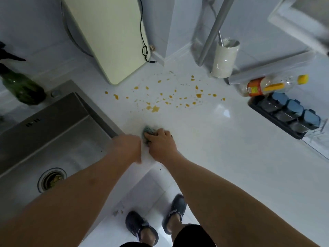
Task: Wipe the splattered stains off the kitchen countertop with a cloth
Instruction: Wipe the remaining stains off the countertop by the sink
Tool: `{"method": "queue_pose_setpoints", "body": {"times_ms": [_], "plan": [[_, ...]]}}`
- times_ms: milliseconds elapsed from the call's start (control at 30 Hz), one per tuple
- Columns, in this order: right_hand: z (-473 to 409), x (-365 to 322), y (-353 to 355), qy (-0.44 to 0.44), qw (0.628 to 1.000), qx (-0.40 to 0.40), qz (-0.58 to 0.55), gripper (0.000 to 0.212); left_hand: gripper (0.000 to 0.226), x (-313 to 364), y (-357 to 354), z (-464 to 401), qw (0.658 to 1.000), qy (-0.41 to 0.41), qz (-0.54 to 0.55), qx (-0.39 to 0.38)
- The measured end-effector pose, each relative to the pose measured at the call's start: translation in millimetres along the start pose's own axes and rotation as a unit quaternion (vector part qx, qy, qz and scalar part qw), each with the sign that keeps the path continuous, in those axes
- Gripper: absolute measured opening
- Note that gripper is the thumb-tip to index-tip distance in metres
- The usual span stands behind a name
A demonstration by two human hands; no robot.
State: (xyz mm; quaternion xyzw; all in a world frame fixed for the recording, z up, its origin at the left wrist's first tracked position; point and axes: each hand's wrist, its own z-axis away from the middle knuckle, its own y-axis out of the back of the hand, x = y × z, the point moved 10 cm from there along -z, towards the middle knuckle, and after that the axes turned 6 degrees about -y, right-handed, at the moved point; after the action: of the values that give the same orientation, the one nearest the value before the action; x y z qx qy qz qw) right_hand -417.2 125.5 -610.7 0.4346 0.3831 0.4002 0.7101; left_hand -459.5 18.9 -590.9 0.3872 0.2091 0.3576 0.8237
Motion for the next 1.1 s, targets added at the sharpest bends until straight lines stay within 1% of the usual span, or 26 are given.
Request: {"method": "queue_pose_setpoints", "body": {"times_ms": [67, 133, 167, 233, 333, 467, 500, 600, 633, 700, 767, 867, 1000, 1100], "plan": [[-2, 41, 9, -0.051, 0.998, 0.010, -0.021, 0.055, 0.045, 3, 20, -9, 0.999, -0.001, 0.018, 0.035], [-6, 75, 16, -0.084, 0.996, 0.007, -0.033, 0.057, 0.031, 6, 35, -16, 0.995, 0.011, 0.052, 0.079], [-10, 93, 20, -0.098, 0.994, 0.005, -0.041, 0.057, 0.030, 10, 42, -20, 0.993, 0.019, 0.072, 0.094], [-15, 125, 27, -0.133, 0.989, 0.003, -0.064, 0.058, 0.041, 19, 48, -28, 0.988, 0.034, 0.111, 0.107], [-22, 182, 42, -0.184, 0.980, 0.007, -0.074, 0.059, 0.057, 40, 52, -42, 0.984, 0.042, 0.147, 0.096], [-20, 262, 61, -0.254, 0.964, 0.005, -0.074, 0.059, 0.067, 66, 58, -65, 0.978, 0.066, 0.189, 0.054], [-18, 280, 64, -0.271, 0.959, 0.004, -0.080, 0.060, 0.074, 69, 57, -70, 0.975, 0.086, 0.200, 0.038], [-13, 331, 70, -0.314, 0.943, -0.002, -0.112, 0.061, 0.112, 76, 55, -79, 0.961, 0.170, 0.219, -0.025], [-14, 342, 72, -0.323, 0.939, -0.002, -0.120, 0.061, 0.116, 78, 55, -82, 0.956, 0.187, 0.225, -0.032], [-22, 360, 78, -0.335, 0.935, 0.003, -0.114, 0.059, 0.110, 84, 54, -88, 0.947, 0.200, 0.247, -0.043], [-35, 366, 82, -0.331, 0.938, 0.004, -0.101, 0.060, 0.101, 89, 51, -92, 0.946, 0.194, 0.256, -0.054], [-55, 370, 85, -0.314, 0.944, 0.004, -0.103, 0.064, 0.094, 96, 54, -91, 0.948, 0.202, 0.238, -0.063], [-90, 385, 104, -0.308, 0.945, 0.017, -0.107, 0.063, 0.084, 99, 64, -89, 0.952, 0.206, 0.219, -0.060], [-123, 389, 115, -0.306, 0.944, 0.000, -0.125, 0.063, 0.079, 94, 63, -95, 0.952, 0.215, 0.212, -0.054]]}}
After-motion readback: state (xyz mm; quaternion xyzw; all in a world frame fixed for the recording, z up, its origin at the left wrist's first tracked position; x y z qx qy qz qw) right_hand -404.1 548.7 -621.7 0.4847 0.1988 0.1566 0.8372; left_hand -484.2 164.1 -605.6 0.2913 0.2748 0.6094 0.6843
